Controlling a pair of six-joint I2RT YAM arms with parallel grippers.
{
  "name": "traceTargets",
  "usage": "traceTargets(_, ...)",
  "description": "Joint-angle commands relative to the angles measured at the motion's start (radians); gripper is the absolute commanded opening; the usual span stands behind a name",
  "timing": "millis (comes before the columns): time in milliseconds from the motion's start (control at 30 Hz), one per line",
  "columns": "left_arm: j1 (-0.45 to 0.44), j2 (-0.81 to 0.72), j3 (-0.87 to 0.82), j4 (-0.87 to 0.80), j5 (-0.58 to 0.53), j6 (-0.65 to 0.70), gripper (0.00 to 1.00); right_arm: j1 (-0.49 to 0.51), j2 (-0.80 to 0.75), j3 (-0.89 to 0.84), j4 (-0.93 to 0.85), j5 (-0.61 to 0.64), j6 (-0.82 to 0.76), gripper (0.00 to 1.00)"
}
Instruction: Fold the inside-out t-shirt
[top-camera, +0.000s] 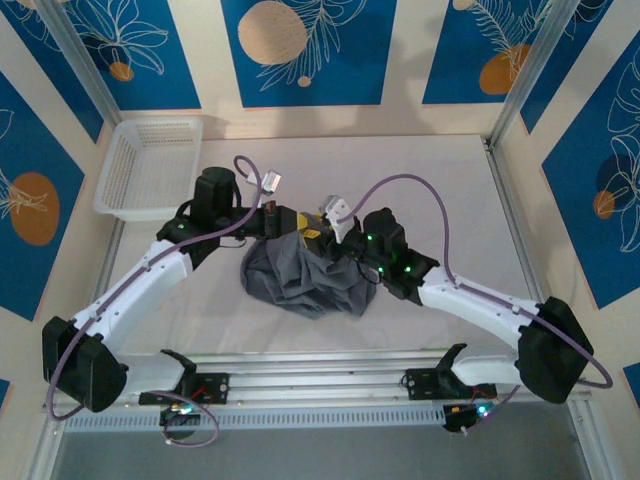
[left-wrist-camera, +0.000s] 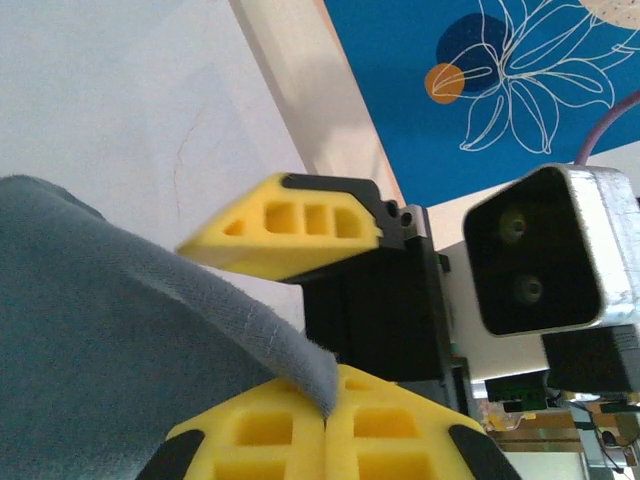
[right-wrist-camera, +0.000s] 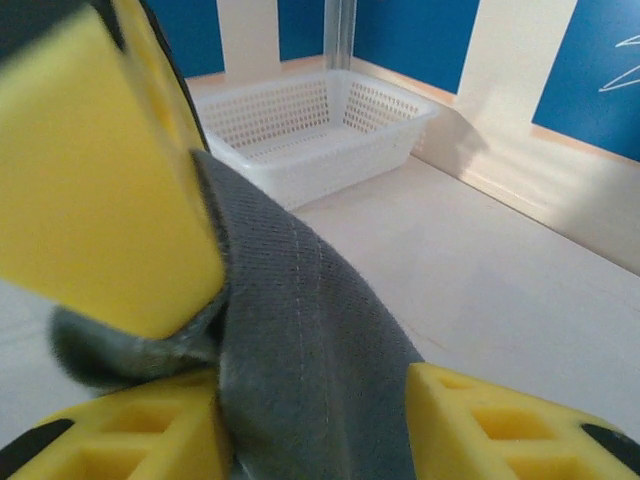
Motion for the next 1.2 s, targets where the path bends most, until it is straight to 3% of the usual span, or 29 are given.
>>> traceTargets(0,-0.013,-0.006,0.041,-0.021,0.025,0.03,0.0,0.024,0.039,0.048,-0.042,0.058,-0.099,0.51)
traceTargets(100,-0.013,-0.003,0.048,-0.036,0.02,0.04,0.0,0.061,0.075,0.081,-0.075,0.143,-0.162,0.55)
traceTargets(167,-0.013,0.001,0.047,-0.043,0.01,0.043,0.0,0.073,0.084,0.102,-0.095,0.207,-0.171,0.5)
traceTargets(200,-0.013,0.002,0.047,-0.049,0.001,0.047,0.0,0.071,0.077,0.107,-0.106,0.215,-0.163,0.43)
traceTargets(300,-0.01,-0.005,0.057,-0.126,-0.058,0.1,0.0,0.029,0.013,0.086,-0.135,0.141,-0.063,0.09)
traceTargets(333,-0.006,-0.008,0.068,-0.183,-0.097,0.14,0.0,-0.007,-0.02,0.07,-0.154,0.063,-0.003,0.0)
traceTargets(500,0.025,-0.015,0.101,-0.392,-0.338,0.33,0.0,-0.184,-0.126,0.01,-0.147,-0.631,0.326,0.0)
traceTargets(567,0.027,0.007,0.088,-0.39,-0.392,0.396,0.0,-0.2,-0.134,-0.003,-0.051,-0.784,0.457,0.0)
traceTargets(667,0.026,0.065,0.058,-0.349,-0.412,0.445,0.0,-0.209,-0.112,0.009,0.087,-0.899,0.632,0.0)
traceTargets(700,0.026,0.08,0.046,-0.332,-0.412,0.451,0.04,-0.209,-0.103,0.018,0.112,-0.91,0.669,0.0)
traceTargets(767,0.025,0.099,0.022,-0.296,-0.404,0.457,0.23,-0.211,-0.086,0.038,0.099,-0.881,0.705,0.0)
traceTargets(867,0.024,0.072,-0.016,-0.255,-0.346,0.458,0.44,-0.216,-0.069,0.077,-0.054,-0.764,0.681,0.0)
traceTargets(1033,0.024,-0.068,-0.093,-0.211,-0.29,0.41,0.49,-0.266,-0.045,0.068,-0.119,-0.648,0.734,0.0)
traceTargets(1167,0.021,-0.2,-0.203,-0.038,-0.235,0.183,0.46,-0.284,-0.041,0.071,-0.182,-0.54,0.762,0.0)
